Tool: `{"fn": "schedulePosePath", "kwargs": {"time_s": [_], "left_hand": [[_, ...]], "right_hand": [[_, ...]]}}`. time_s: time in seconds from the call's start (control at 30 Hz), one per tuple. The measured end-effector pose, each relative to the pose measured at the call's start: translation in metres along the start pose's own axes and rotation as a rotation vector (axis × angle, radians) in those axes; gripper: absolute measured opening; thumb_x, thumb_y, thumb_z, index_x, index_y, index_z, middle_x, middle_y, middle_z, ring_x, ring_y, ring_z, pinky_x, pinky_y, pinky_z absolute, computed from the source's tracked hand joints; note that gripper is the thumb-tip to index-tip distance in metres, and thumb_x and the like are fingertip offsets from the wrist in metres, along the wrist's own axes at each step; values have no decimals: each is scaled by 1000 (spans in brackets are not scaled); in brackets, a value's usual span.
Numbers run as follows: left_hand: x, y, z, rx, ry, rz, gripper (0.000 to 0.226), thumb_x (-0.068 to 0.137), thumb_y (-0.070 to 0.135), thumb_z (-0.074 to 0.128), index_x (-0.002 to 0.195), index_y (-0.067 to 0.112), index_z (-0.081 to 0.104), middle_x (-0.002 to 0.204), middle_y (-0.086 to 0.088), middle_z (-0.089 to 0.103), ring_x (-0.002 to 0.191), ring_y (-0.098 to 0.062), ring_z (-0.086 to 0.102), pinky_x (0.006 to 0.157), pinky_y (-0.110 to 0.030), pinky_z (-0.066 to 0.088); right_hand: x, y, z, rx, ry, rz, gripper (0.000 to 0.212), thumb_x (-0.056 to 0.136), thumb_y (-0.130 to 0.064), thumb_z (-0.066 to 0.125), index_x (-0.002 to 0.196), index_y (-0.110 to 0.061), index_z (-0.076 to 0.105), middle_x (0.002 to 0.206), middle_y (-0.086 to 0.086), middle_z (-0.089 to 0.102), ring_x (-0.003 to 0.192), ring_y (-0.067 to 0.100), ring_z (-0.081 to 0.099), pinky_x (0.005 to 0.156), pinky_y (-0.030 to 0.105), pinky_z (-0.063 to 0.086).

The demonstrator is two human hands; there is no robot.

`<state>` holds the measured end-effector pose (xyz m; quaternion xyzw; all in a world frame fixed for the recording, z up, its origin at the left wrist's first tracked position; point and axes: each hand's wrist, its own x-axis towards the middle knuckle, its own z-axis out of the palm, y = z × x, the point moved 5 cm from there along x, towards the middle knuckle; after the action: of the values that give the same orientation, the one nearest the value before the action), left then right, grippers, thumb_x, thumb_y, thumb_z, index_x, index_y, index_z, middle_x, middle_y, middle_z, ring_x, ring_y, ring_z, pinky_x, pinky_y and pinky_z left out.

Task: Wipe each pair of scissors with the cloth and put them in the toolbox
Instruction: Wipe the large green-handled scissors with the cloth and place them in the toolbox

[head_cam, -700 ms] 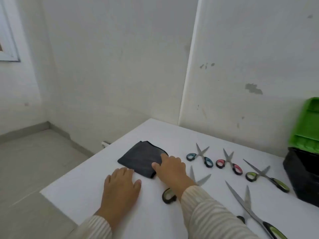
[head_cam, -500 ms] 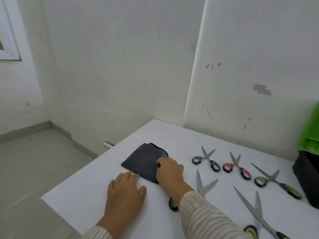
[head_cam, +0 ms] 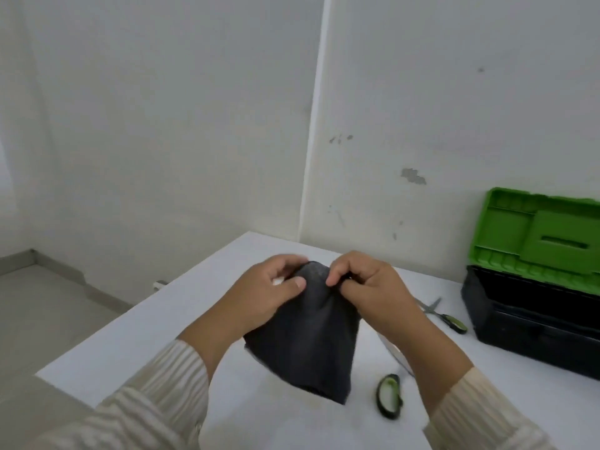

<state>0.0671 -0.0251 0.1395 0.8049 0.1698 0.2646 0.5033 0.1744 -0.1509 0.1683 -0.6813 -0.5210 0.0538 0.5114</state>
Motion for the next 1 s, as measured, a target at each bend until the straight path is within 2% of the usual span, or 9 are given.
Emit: {"fn": "schedulePosePath", "kwargs": {"time_s": [0.1,0.2,0.3,0.43,0.57,0.7,0.87,0.93,1.0], "left_hand": [[-14,25,53,-19,-104,25,13,87,17,64,96,25,69,98,0,74,94,-20,68,95,-43,51],[-29,44,111,-64,-178,54,20,87,16,63,87,36,64,100,0,72,97,-18,66,96,-38,48],[-38,53,166,-112,-283,27,18,89,20,60,87,38,60,94,3,70,88,-13,66,84,-29,52],[-40,54,211,-162,-424,-78,3,93,20,55,94,20,57,87,2,64,72,-9,59,65,-22,49],[-18,7,226,498,-386,-130,31,92,33,49,119,17,54,122,-3,55,106,-18,54,86,-28,44],[-9,-29,229,1021,-300,-125,42,93,39,44,125,11,48,126,-10,49,116,-28,45,92,-35,39],[5,-29,232,969,-331,-180,14,92,18,47,97,12,58,97,-4,57,93,-20,55,75,-26,43],[11,-28,230,817,-348,-273,16,87,18,51,71,15,50,69,1,49,66,-13,50,57,-21,39],[17,-28,225,594,-347,-380,18,82,13,52,65,13,48,61,0,51,56,-14,49,49,-20,38]], "right_hand": [[-47,11,-49,-30,61,113,44,72,13,46,73,-27,63,74,-12,64,64,1,54,58,13,38],[-99,24,-95,-42,106,251,34,77,6,58,89,-25,65,87,10,67,74,18,61,68,29,46],[-142,30,-139,-127,208,313,17,76,-8,68,76,-24,72,78,-4,72,73,9,64,70,26,48],[-174,38,-185,1,444,318,19,80,-6,65,71,-22,70,63,-9,66,66,10,56,62,21,45],[-184,59,-215,-4,570,351,15,85,-12,60,75,-22,64,66,-9,62,65,10,51,64,27,41],[-176,77,-218,-5,655,385,12,87,-10,57,83,-20,63,72,0,64,64,12,56,57,26,43],[-158,92,-219,173,882,309,26,85,-2,53,85,-26,63,74,-1,63,67,10,56,63,23,45],[-144,102,-207,58,793,351,26,83,-2,53,84,-22,69,77,-4,65,67,7,55,67,23,44],[-129,114,-184,-114,572,427,23,82,-5,56,88,-22,70,82,-2,67,67,5,54,72,24,43]]}}
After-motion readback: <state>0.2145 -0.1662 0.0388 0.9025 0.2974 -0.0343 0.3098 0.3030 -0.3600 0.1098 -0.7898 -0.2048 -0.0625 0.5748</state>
